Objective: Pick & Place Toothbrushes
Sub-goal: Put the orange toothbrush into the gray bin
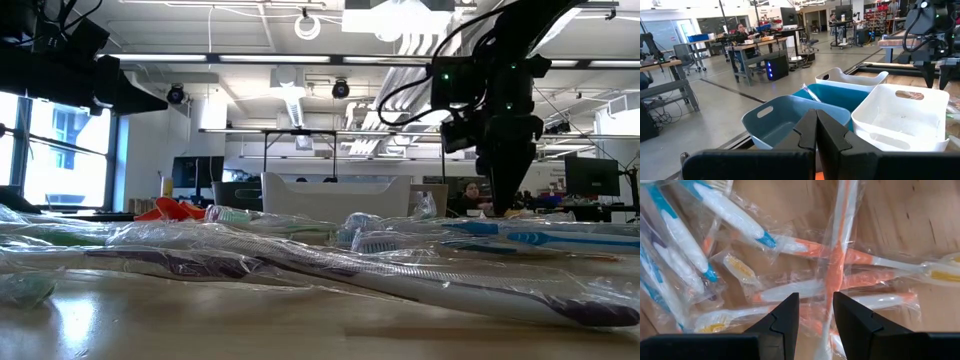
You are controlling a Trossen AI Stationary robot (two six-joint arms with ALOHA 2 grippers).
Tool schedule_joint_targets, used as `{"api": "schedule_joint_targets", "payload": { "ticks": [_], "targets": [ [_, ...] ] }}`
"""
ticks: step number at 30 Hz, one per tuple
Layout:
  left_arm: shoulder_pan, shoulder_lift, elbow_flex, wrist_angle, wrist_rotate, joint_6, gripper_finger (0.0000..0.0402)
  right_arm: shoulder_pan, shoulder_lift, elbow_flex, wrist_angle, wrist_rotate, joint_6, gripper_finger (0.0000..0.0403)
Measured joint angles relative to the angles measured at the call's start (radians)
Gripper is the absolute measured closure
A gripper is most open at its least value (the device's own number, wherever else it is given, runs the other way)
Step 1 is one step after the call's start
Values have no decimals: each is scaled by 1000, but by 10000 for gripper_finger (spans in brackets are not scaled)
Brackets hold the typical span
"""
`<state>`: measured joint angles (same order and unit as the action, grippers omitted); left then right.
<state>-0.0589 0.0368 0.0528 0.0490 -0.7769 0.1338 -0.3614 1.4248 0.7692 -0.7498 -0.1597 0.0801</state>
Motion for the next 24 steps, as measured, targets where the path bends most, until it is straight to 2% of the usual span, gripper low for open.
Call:
{"api": "schedule_joint_targets", "payload": {
  "ticks": [3, 8, 24],
  "targets": [
    [0, 0, 0, 0, 0, 0, 402, 13, 8, 0, 5, 16, 2, 289],
    [0, 0, 0, 0, 0, -1, 402, 39, 7, 0, 6, 113, 2, 289],
    [0, 0, 0, -38, -3, -14, 402, 41, 7, -21, 51, 105, 26, 289]
  ]
}}
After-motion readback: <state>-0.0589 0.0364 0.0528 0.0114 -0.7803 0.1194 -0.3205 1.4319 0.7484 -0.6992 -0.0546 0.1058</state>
